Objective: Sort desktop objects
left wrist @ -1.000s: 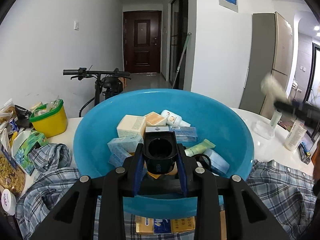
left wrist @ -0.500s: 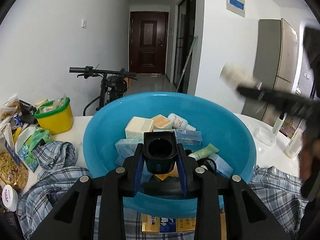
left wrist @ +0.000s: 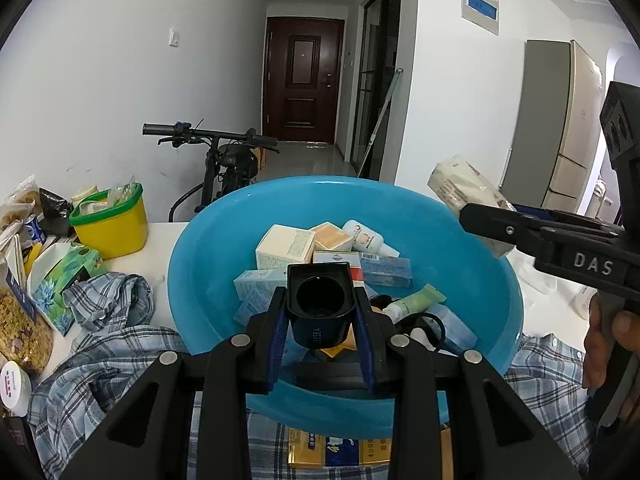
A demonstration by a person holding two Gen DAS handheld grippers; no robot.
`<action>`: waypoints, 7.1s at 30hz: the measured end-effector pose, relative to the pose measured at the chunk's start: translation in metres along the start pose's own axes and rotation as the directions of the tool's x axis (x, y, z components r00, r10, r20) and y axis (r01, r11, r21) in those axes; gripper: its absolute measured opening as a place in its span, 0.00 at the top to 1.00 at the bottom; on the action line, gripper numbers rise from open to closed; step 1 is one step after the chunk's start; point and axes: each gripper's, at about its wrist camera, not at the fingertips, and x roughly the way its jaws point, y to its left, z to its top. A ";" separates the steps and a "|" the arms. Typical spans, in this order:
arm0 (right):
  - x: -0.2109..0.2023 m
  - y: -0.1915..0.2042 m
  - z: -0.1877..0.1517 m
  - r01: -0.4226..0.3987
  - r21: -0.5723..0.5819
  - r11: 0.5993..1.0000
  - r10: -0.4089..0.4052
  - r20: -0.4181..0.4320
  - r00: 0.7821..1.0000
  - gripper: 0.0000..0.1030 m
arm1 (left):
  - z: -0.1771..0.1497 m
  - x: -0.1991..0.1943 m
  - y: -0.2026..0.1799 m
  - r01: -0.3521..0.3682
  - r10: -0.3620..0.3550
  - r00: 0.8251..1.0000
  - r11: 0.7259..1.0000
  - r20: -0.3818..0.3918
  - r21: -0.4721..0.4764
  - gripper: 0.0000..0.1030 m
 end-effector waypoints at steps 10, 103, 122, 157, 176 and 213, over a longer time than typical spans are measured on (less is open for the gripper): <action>0.000 0.001 0.000 -0.052 0.018 0.998 0.053 -0.017 0.998 0.50 | 0.000 0.000 -0.003 0.002 -0.002 1.000 1.000 0.004 0.008 0.68; 0.003 0.031 -0.008 0.088 -0.064 0.994 -0.087 0.019 0.996 0.00 | 0.003 -0.014 -0.004 0.000 0.000 1.000 1.000 0.030 0.001 0.68; 0.002 0.028 -0.008 0.089 -0.053 0.995 -0.088 0.028 0.996 0.00 | 0.002 -0.022 -0.008 -0.126 0.124 0.989 0.992 0.082 0.016 0.00; -0.091 0.030 -0.134 0.020 0.033 0.999 -0.020 -0.003 1.000 0.00 | 0.002 -0.016 0.009 -0.100 0.102 0.994 0.994 0.044 -0.038 0.00; -0.099 0.016 -0.157 -0.005 0.120 0.993 -0.001 0.049 0.999 0.00 | -0.004 -0.026 -0.021 -0.124 0.121 0.991 0.990 0.052 0.061 0.00; -0.096 0.023 -0.164 0.047 0.107 0.993 -0.052 0.037 0.998 0.00 | -0.118 -0.119 -0.002 -0.083 0.082 0.996 0.994 0.022 0.064 0.00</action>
